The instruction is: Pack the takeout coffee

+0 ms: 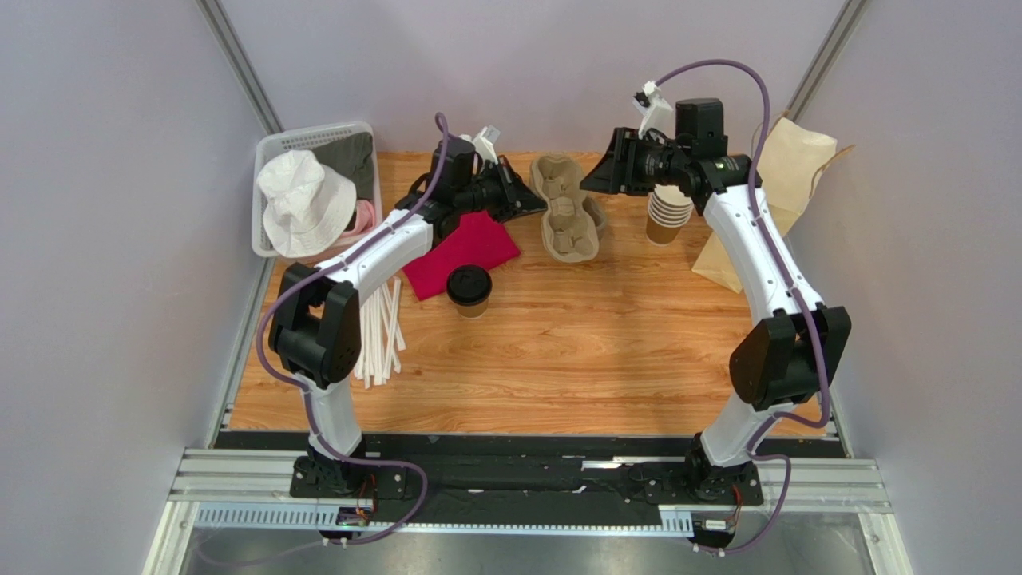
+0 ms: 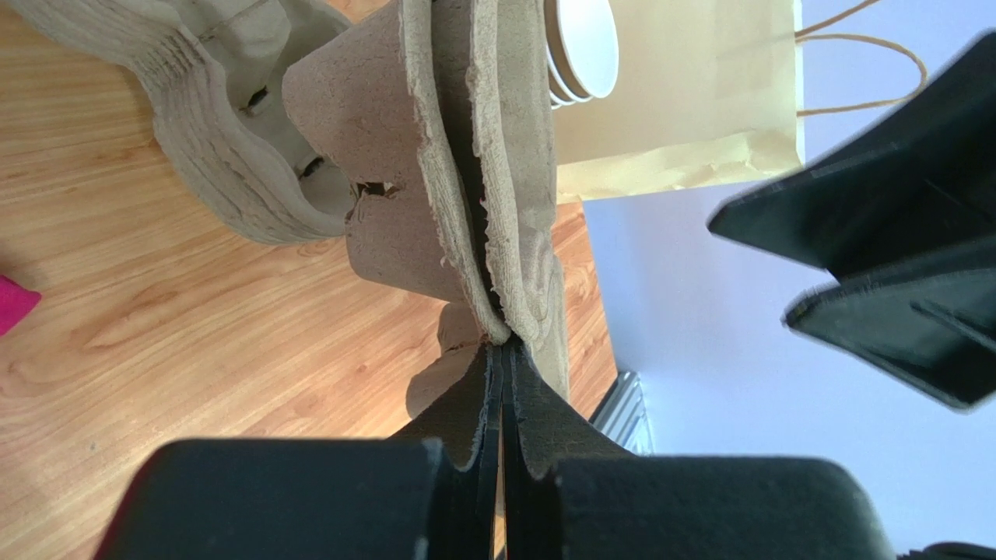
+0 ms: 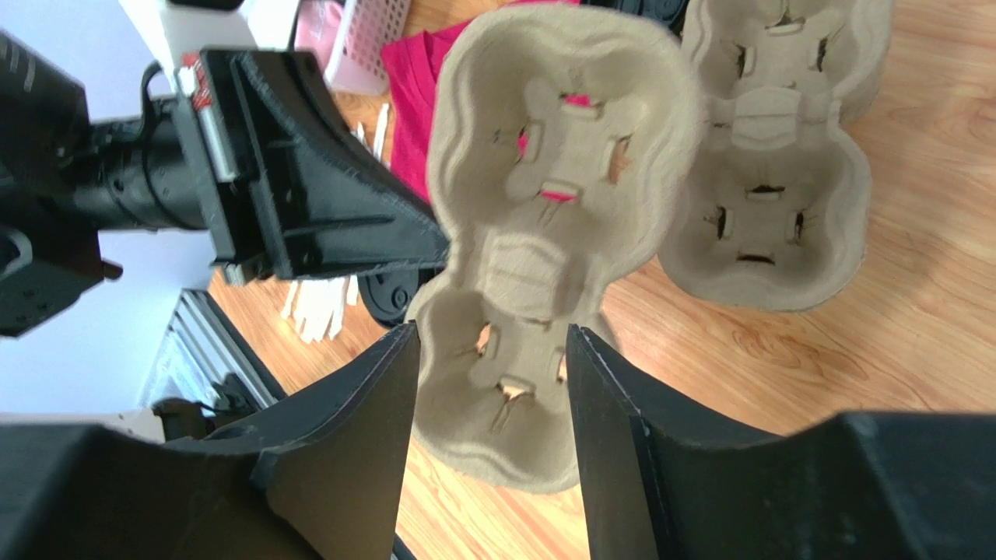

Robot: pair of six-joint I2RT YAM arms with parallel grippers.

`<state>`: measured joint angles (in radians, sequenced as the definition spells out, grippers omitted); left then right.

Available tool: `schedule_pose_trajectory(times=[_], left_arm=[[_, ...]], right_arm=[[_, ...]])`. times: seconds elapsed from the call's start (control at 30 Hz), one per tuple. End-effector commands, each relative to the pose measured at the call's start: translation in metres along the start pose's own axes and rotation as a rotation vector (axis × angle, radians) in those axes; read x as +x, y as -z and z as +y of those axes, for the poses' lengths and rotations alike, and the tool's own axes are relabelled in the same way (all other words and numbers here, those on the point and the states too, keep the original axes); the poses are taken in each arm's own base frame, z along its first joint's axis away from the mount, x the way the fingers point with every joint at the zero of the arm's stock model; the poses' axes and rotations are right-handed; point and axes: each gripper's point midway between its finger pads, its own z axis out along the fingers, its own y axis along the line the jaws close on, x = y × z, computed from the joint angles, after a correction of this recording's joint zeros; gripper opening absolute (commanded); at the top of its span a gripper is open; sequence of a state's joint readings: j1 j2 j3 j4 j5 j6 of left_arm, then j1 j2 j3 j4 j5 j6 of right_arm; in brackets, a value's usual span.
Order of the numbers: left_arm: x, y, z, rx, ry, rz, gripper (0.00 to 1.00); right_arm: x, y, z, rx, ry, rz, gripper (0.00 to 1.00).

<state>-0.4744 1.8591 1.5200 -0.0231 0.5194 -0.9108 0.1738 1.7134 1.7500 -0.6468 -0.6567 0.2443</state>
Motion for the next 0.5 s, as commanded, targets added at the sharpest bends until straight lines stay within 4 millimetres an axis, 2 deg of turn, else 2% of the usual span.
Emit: schedule_pose_trajectory(times=[0.0,0.17,0.47], left_arm=[[-0.017,-0.002,-0.025,0.053,-0.033,-0.045,0.00],[-0.018,-0.005,-0.029,0.050,-0.043,-0.056,0.00],[-0.013,-0.003,-0.027,0.032,-0.038,-0.045,0.00]], right_arm=[[0.011,0.006,0.030,0.017,0.103,0.037,0.52],[0.034,-0.011,0.050,0.025,0.109,0.085,0.52],[0.050,-0.033,0.047,0.137,0.089,0.109,0.49]])
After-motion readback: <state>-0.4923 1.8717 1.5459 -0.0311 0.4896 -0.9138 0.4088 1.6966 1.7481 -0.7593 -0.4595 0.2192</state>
